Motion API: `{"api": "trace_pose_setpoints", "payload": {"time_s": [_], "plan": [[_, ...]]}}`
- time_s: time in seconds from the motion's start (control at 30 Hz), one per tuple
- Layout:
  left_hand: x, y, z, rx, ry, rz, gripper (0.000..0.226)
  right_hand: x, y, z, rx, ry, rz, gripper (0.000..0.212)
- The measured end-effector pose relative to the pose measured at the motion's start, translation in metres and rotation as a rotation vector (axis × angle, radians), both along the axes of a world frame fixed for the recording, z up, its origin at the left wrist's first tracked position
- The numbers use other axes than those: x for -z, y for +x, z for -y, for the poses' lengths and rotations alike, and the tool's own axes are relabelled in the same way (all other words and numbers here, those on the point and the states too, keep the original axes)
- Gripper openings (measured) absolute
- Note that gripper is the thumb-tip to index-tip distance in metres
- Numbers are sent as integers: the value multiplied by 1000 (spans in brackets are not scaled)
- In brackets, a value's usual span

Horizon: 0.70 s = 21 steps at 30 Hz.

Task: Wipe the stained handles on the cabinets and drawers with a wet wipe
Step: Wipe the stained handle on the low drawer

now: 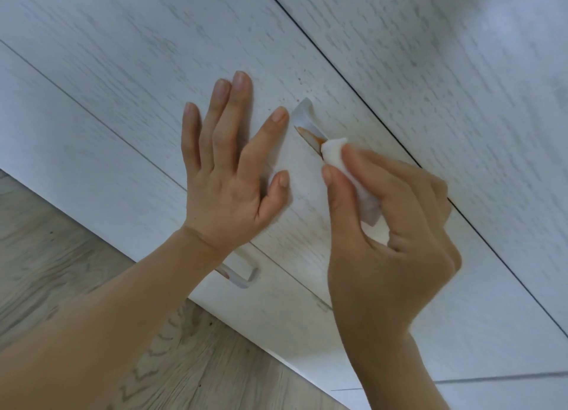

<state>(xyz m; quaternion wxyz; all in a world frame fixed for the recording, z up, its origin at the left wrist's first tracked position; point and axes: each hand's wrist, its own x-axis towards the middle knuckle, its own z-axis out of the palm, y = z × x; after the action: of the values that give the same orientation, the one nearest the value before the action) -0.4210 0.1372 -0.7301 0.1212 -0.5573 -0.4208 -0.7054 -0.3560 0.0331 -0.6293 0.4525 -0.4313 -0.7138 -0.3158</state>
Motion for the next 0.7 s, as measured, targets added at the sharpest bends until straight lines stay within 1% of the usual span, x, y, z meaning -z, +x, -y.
{"api": "trace_pose_setpoints", "payload": {"time_s": [0.1,0.2,0.33,0.47,0.5,0.6,0.7], "plan": [[0,0,-1,-6,0,-1,51,2,3,-1,-4,14,9,16],[1,0,-1,-3,9,-5,50,3,4,1,-1,24,-24,19],[1,1,-1,-12,4,4,50,0,-7,-5,-5,13,-25,10],[2,1,-2,-22,13,-3,50,-10,-5,9,12,-43,-188,12],[2,1,-2,-29,14,-7,49,-12,-4,13,18,-82,-195,12],[1,1,-2,-29,9,-7,49,-12,-6,16,59,-202,-123,12],[2,1,-2,-29,9,-6,50,-13,-9,11,90,-224,-95,13]]}}
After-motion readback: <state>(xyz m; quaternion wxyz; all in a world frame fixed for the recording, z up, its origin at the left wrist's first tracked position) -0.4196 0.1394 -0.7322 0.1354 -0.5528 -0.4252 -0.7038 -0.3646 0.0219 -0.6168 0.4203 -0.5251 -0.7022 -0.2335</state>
